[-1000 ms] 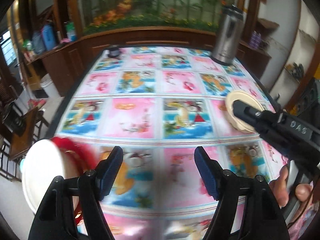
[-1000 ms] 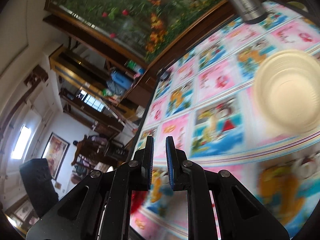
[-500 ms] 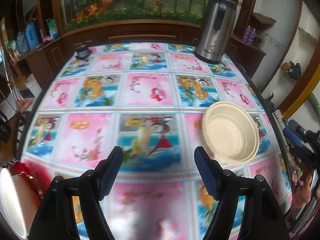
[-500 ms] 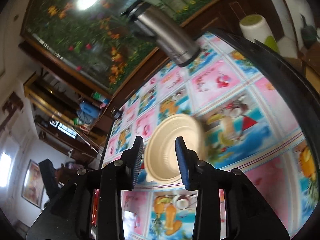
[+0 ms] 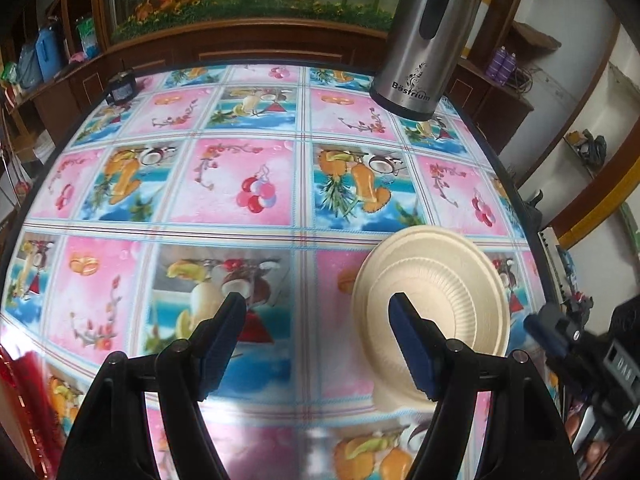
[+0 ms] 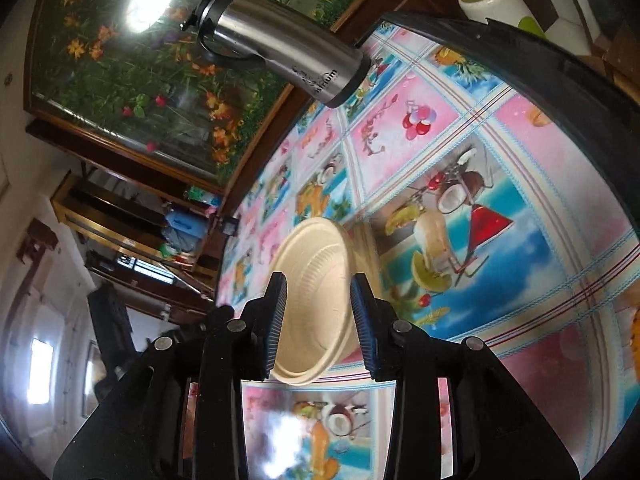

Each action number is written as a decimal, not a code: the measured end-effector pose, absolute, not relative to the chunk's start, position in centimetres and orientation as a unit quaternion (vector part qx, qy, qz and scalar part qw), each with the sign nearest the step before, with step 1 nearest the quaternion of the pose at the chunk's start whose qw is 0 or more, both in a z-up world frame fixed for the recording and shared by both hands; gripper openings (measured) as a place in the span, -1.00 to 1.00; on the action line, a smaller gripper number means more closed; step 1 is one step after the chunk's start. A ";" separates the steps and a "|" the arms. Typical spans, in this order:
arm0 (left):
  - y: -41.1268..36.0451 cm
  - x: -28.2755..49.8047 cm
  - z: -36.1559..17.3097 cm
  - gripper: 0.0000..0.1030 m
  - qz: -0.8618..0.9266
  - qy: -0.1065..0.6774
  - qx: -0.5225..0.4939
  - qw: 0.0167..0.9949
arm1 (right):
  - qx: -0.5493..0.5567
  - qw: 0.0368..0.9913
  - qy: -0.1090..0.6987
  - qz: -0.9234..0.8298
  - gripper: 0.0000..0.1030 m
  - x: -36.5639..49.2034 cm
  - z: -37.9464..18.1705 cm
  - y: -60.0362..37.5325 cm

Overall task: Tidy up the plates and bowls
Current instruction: 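Grasp the rim of the beige bowl with the right tool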

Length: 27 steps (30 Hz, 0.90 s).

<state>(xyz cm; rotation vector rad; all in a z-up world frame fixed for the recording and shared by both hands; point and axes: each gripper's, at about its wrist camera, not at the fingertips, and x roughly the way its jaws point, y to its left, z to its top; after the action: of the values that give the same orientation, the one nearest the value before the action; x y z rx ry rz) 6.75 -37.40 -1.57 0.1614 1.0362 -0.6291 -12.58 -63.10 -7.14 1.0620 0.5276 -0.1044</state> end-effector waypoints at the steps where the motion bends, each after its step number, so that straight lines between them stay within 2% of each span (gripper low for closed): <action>1: -37.7 6.8 -1.7 0.43 -0.296 0.488 0.074 0.818 | 0.503 0.826 0.250 -0.049 -0.37 -12.5 -7.3 -63.2; 13: -40.2 6.3 -3.7 0.44 -0.308 0.505 0.085 0.802 | 0.491 0.818 0.296 -0.056 -0.37 -10.7 -8.9 -62.3; 27: -40.9 5.6 -5.6 0.44 -0.308 0.510 0.105 0.796 | 0.493 0.813 0.302 -0.065 -0.37 -10.4 -9.5 -62.2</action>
<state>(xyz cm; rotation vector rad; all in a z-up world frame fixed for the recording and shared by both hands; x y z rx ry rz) 5.64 -40.87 -5.59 0.2248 1.0950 -0.6618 -10.35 -62.24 -9.51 1.0529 0.6442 -0.1382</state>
